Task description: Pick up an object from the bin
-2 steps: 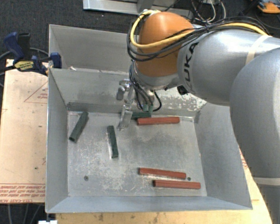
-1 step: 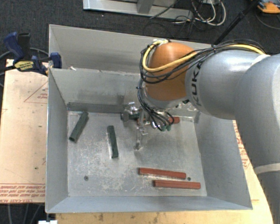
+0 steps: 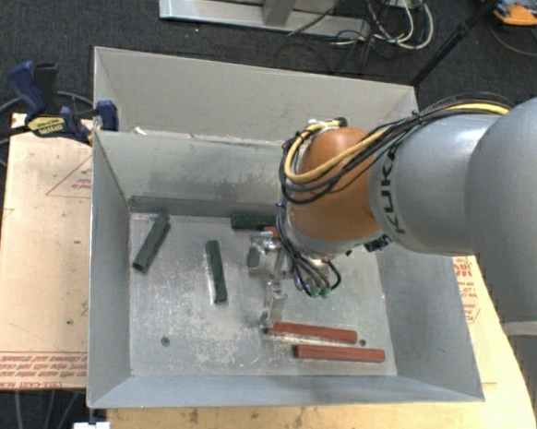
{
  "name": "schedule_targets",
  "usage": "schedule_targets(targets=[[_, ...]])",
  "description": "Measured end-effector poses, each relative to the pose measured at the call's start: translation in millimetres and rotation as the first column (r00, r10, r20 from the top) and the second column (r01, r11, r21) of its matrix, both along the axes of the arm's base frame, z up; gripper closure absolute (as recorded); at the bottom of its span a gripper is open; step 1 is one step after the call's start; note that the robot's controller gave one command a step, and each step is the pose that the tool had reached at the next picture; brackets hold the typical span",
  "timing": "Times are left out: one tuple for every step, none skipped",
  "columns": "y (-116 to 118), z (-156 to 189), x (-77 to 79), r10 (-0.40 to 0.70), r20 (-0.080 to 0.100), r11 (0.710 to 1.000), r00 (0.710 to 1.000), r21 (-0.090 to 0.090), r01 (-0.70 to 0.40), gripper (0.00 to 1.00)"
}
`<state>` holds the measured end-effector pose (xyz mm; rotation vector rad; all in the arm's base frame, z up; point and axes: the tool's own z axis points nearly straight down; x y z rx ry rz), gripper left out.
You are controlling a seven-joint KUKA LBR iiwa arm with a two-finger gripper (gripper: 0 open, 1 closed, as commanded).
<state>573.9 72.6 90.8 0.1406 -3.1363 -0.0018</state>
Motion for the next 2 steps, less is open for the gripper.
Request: schedule_targets(targets=[[-25, 1, -73.8, -0.021, -0.005, 1.0, 1.0, -0.002, 0.021, 0.0], [-134, -20, -86.8, -0.122, 0.015, 0.992, 0.992, -0.001, 0.122, 0.0]])
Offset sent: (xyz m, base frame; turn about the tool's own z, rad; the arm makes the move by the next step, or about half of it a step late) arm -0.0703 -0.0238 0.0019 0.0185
